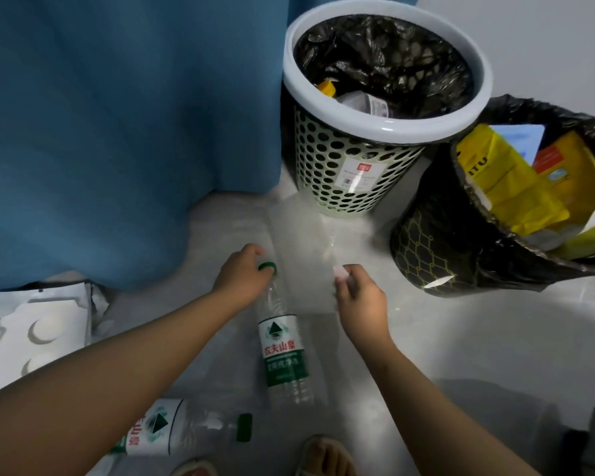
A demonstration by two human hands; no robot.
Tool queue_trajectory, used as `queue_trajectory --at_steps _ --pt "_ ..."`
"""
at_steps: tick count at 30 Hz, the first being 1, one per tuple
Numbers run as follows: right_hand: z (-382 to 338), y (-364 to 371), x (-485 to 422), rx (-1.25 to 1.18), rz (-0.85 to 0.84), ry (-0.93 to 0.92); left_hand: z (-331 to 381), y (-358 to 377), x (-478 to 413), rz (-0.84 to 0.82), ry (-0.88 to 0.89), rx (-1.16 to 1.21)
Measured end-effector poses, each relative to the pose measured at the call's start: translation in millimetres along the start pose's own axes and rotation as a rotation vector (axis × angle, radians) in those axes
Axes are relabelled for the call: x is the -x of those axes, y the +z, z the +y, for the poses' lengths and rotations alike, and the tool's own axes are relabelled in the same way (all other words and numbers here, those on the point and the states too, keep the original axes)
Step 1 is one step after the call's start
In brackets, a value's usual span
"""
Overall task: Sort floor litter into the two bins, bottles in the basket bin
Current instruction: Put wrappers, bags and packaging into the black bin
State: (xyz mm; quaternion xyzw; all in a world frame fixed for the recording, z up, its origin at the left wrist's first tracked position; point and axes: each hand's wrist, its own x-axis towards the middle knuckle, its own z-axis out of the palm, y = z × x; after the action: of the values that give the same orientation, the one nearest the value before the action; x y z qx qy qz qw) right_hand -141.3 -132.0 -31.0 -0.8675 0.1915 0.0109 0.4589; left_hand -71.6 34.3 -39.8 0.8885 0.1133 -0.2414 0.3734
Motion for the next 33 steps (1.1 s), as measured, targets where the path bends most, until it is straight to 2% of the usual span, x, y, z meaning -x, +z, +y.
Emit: queue_trajectory --at_steps 3,7,9,18,22,25,28,33 --pt "-17 -14 -2 -0.133 0.050 -0.035 26 -4 9 -0.002 0.090 0.124" --pt "-40 -35 -3 -0.274 0.115 -0.063 63 -10 26 -0.097 0.108 0.522" --pt "-50 -43 -1 -0.343 0.118 -0.076 74 -13 34 -0.113 0.147 0.623" --pt "-78 -93 8 -0.376 0.161 -0.276 112 -38 72 0.008 0.381 0.349" --pt "-85 -117 10 -0.333 0.233 -0.332 141 -46 90 0.028 0.506 0.234" --pt "-93 -140 9 -0.304 0.350 -0.363 172 -46 99 0.026 0.607 0.213" --pt "-101 -168 3 -0.349 0.444 -0.356 208 -38 102 -0.030 0.669 0.282" --pt "-107 -217 -12 -0.403 0.407 -0.316 257 -19 99 -0.288 0.640 0.450"
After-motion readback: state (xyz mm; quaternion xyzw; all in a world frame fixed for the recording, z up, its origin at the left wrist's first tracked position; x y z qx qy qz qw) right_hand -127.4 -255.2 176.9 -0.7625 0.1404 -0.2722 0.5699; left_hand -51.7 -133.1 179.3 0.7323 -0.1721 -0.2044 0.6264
